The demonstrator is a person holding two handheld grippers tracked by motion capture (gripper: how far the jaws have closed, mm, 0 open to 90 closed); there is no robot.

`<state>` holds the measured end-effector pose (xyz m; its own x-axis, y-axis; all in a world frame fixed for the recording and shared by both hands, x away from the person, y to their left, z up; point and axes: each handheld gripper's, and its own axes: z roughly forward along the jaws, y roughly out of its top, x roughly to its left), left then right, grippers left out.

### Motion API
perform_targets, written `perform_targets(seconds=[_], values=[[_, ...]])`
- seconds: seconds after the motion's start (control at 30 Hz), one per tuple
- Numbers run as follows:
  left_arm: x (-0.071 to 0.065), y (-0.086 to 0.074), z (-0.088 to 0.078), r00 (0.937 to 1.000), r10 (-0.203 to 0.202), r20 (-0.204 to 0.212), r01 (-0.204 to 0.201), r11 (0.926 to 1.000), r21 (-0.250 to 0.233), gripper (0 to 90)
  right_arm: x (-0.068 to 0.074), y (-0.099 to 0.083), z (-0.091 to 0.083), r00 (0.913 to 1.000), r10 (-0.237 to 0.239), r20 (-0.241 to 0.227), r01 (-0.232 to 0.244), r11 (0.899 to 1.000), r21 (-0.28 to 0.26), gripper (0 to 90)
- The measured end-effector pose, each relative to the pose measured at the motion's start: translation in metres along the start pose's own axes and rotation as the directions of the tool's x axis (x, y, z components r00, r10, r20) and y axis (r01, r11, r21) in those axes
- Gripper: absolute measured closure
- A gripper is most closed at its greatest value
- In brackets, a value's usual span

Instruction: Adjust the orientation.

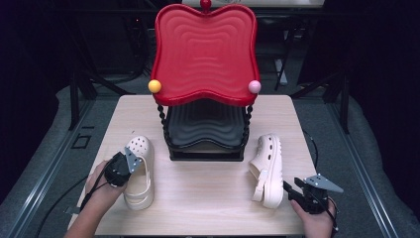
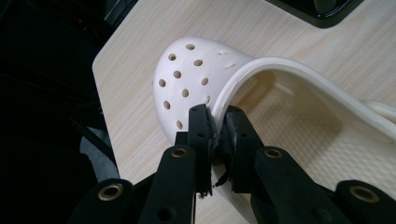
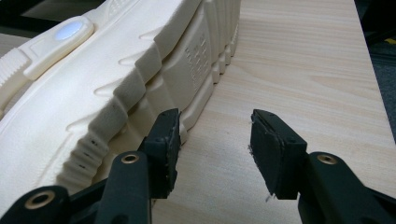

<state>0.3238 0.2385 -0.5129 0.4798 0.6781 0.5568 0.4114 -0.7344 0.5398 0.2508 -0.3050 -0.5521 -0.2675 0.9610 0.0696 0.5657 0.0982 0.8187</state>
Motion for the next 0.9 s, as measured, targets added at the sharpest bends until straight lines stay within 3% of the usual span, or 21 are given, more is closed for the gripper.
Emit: perform_targets(seconds=[0.2, 0.4, 0.57, 0.7, 0.77, 0.9], values=[[0.000, -0.005, -0.012, 0.9999, 0.003, 0.016, -0.003, 0.9999, -0.016, 83.0, 0.000, 0.000, 0.000, 1.0000, 0.002, 0.001, -0.002, 1.000, -0.001, 52.5], [-0.009, -0.014, -0.038, 0.9981, 0.000, 0.061, 0.003, 0.9990, -0.045, 83.0, 0.001, 0.000, 0.000, 1.0000, 0.002, 0.000, -0.002, 1.000, -0.007, 52.5], [-0.027, -0.013, -0.063, 0.9932, 0.013, 0.116, -0.004, 0.9970, -0.077, 83.0, 0.002, 0.000, 0.000, 1.0000, 0.000, -0.001, 0.000, 1.000, -0.008, 52.5], [-0.039, -0.009, -0.069, 0.9898, 0.019, 0.141, -0.006, 0.9957, -0.092, 83.0, 0.002, 0.000, 0.000, 1.0000, -0.001, -0.003, 0.001, 1.000, -0.006, 52.5], [-0.051, -0.003, -0.071, 0.9850, 0.033, 0.169, -0.016, 0.9949, -0.100, 83.0, 0.002, 0.000, 0.000, 1.0000, 0.001, -0.003, -0.001, 1.000, -0.007, 52.5], [-0.062, 0.006, -0.070, 0.9824, 0.048, 0.181, -0.028, 0.9936, -0.109, 83.0, 0.002, 0.000, 0.000, 1.0000, 0.003, -0.003, -0.003, 1.000, -0.008, 52.5]])
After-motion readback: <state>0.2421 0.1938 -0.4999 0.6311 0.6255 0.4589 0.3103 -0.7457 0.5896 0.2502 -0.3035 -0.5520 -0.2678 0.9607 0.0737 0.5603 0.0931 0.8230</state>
